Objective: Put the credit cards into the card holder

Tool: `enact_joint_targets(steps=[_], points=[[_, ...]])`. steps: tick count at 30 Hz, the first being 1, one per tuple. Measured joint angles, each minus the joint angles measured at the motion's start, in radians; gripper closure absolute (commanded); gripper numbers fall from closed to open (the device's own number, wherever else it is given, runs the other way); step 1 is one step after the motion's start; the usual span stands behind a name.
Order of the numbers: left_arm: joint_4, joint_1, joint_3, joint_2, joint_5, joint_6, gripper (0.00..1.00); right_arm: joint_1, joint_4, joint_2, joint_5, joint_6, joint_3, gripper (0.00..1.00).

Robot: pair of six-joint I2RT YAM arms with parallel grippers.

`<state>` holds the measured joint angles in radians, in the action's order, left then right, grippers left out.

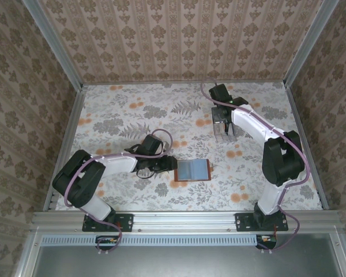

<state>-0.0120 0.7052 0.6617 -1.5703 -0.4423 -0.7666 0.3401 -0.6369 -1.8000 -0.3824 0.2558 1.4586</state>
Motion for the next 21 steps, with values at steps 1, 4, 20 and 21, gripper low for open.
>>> enact_joint_targets(steps=[1,4,20,21], points=[[0.0,0.0,0.0,0.0,0.0,0.0,0.52,0.0,0.0,0.0,-0.003,0.0,0.0,1.0],[0.0,-0.001,0.0,0.0,0.0,0.0,0.52,0.0,0.0,0.0,-0.006,-0.002,0.0,1.0],[0.012,0.0,0.01,-0.003,-0.003,0.0,0.52,-0.014,0.002,0.027,-0.006,-0.007,-0.008,1.0],[0.014,0.0,0.013,-0.005,-0.003,0.0,0.52,-0.016,0.004,0.027,-0.006,-0.007,-0.01,1.0]])
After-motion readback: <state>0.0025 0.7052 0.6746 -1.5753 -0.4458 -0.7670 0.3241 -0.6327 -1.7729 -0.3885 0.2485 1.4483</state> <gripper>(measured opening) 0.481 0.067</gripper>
